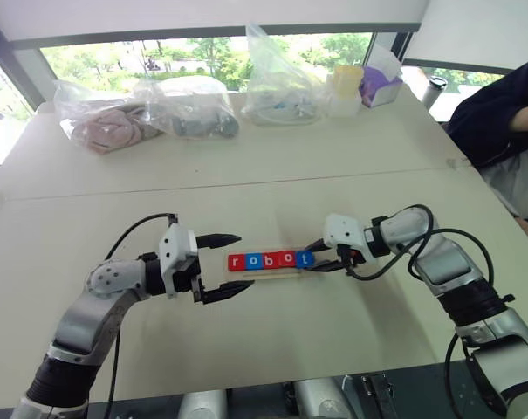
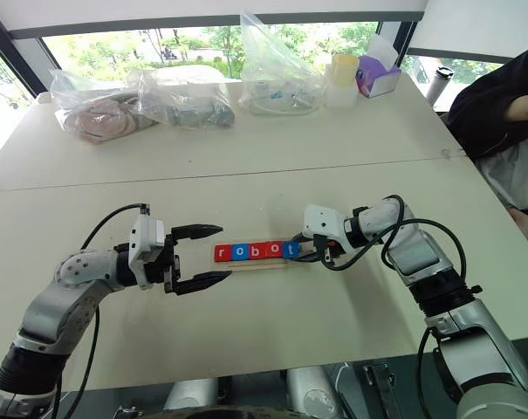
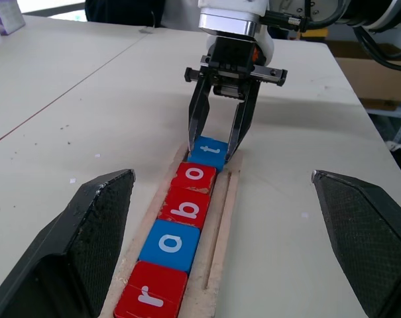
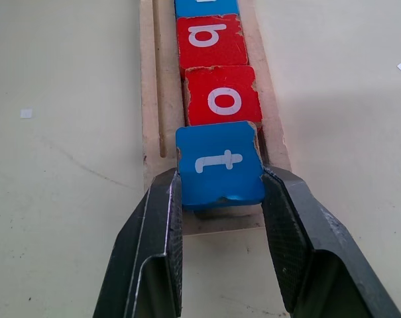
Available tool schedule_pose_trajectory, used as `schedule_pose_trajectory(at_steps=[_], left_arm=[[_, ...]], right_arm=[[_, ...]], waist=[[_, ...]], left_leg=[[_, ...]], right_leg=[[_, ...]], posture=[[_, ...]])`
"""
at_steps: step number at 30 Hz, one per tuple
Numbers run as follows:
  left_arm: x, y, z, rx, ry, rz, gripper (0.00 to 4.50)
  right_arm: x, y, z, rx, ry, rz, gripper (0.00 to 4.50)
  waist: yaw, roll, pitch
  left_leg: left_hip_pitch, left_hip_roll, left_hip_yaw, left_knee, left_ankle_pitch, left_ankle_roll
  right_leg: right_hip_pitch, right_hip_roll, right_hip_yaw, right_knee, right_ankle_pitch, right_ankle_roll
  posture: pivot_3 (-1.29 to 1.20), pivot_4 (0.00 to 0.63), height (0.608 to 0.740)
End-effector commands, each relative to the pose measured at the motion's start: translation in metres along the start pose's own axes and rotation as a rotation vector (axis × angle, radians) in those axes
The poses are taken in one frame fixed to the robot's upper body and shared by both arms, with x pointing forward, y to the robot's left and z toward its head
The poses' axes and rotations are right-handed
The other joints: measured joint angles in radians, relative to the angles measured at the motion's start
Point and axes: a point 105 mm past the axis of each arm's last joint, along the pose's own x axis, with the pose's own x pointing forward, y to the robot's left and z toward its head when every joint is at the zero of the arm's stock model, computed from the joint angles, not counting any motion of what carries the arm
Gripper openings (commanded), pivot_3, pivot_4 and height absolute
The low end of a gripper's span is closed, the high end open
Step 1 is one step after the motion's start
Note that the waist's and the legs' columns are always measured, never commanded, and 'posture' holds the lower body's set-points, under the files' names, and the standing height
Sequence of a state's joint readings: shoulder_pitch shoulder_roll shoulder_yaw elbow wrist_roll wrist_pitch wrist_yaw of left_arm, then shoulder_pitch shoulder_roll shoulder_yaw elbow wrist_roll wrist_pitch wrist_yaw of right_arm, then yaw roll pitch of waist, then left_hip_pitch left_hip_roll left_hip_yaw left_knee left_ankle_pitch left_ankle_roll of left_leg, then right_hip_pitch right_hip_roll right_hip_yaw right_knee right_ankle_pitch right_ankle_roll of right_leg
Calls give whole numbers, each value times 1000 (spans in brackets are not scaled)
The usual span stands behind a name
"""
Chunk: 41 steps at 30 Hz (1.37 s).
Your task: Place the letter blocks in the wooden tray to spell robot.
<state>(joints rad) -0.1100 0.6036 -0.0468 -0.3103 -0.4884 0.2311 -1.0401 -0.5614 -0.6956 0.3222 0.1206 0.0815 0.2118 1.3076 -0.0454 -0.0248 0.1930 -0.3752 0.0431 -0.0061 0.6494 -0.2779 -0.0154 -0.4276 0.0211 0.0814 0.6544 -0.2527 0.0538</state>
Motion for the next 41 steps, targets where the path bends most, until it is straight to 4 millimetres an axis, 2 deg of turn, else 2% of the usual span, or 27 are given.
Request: schedule_pose_trajectory(at_steps=[1,9,10,11,13,15,16,22,26,34,41], left_arm=[[0,-3,9,27,-28,-7,4500],[1,-2,10,30,-29,-11,4500],[2,-2,10,29,-30,-11,4500],[2,-2,10,29,-31,-12,4500],[2,-3,10,28,-32,-13,4500],[3,-3,10,27,-32,-14,4500],[3,-3,10,26,-32,-14,4500],[3,-2,10,25,-31,-12,4500],[0,-4,8,17,-17,-9,4500],[-23,6,2,17,81,64,4500],[-41,10,2,-7,142,72,4500]], right_arm=[[0,-5,9,-36,-13,-11,1166],[1,-6,8,-31,-12,-11,1166],[1,-6,8,-29,-13,-11,1631],[1,-5,8,-28,-13,-10,2286],[1,-6,9,-28,-16,-15,3131],[1,-7,10,-32,-17,-21,4228],[1,-8,10,-34,-17,-26,4438],[-9,-13,15,-38,-27,-65,4438],[-23,-14,22,5,-56,-123,4438],[-56,14,24,102,-57,-203,4438],[-70,28,26,166,-62,-272,4438]], waist=[[0,0,0],[0,0,0],[0,0,0],[0,0,0],[0,0,0],[1,0,0],[1,0,0],[1,0,0],[1,0,0],[2,0,0],[1,0,0]], left_leg=[[0,0,0,0,0,0],[0,0,0,0,0,0],[0,0,0,0,0,0],[0,0,0,0,0,0],[0,0,0,0,0,0],[0,0,0,0,0,0],[0,0,0,0,0,0],[0,0,0,0,0,0],[0,0,0,0,0,0],[0,0,-1,0,0,0],[0,0,0,0,0,0]], right_leg=[[0,0,0,0,0,0],[0,0,0,0,0,0],[0,0,0,0,0,0],[0,0,0,0,0,0],[0,0,0,0,0,0],[0,0,0,0,0,0],[0,0,0,0,0,0],[0,0,0,0,0,0],[0,0,0,1,0,0],[0,0,-1,1,0,0],[0,0,0,1,-3,1]], posture=[[0,150,740],[0,150,740],[0,150,740],[0,150,740],[0,150,740],[0,150,740],[0,150,740],[0,150,740],[0,150,740],[0,150,740],[0,150,740]])
